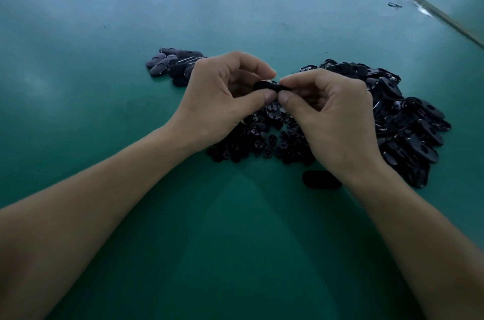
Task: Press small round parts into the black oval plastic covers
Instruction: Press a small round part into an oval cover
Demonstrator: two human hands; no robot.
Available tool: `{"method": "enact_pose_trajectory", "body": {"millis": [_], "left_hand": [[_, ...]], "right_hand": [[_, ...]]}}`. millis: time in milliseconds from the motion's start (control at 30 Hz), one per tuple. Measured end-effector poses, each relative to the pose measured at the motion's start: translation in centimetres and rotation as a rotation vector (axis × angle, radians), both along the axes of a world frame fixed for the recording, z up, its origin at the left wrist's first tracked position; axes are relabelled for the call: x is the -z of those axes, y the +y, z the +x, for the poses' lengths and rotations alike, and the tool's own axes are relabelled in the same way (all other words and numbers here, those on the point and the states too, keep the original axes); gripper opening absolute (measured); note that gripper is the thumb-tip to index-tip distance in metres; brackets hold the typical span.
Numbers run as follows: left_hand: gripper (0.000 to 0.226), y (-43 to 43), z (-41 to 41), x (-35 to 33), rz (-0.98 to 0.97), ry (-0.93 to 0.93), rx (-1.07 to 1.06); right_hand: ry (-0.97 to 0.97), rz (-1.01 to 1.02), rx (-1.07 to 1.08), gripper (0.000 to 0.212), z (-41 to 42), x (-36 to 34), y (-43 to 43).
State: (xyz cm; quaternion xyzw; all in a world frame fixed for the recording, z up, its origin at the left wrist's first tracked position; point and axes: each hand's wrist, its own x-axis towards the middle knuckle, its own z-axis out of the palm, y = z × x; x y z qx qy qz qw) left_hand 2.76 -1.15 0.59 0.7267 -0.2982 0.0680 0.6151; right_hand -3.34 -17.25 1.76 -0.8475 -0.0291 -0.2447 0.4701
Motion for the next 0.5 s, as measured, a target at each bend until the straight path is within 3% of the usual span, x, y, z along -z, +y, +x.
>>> {"method": "enact_pose_trajectory", "body": {"millis": [300,500], "left_hand": [[0.024,0.1,0.08,0.04,-0.025,0.047,0.056],[0.026,0.11,0.16,0.03,-0.009,0.05,0.049]], "right_hand": [[0.038,0.056,-0.06,0.011,0.29,0.15,-0.59],[0.047,-0.008,-0.037,0.007,0.13,-0.04,-0.36]]}}
